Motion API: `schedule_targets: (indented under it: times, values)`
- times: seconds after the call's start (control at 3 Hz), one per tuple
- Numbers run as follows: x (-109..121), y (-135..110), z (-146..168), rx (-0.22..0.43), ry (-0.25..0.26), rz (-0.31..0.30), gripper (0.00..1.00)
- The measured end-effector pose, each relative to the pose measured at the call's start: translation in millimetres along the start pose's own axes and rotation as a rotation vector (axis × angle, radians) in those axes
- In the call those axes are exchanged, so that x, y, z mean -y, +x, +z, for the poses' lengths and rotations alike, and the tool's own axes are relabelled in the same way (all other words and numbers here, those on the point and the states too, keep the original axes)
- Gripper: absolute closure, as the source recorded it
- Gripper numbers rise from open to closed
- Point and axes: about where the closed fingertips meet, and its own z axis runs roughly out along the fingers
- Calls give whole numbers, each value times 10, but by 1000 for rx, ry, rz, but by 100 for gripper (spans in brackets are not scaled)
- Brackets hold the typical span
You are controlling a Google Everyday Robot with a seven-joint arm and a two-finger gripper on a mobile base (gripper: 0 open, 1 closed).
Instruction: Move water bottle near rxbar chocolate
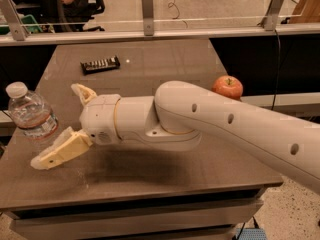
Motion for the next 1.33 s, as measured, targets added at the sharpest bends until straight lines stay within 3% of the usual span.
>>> schedule_targets:
  times: [0.33, 1.0, 1.33]
  values:
    - [-168, 22, 269, 44, -40, 26, 0]
    - [-372, 34, 456, 89, -74, 61, 41]
    - [-316, 77, 310, 78, -44, 68, 65]
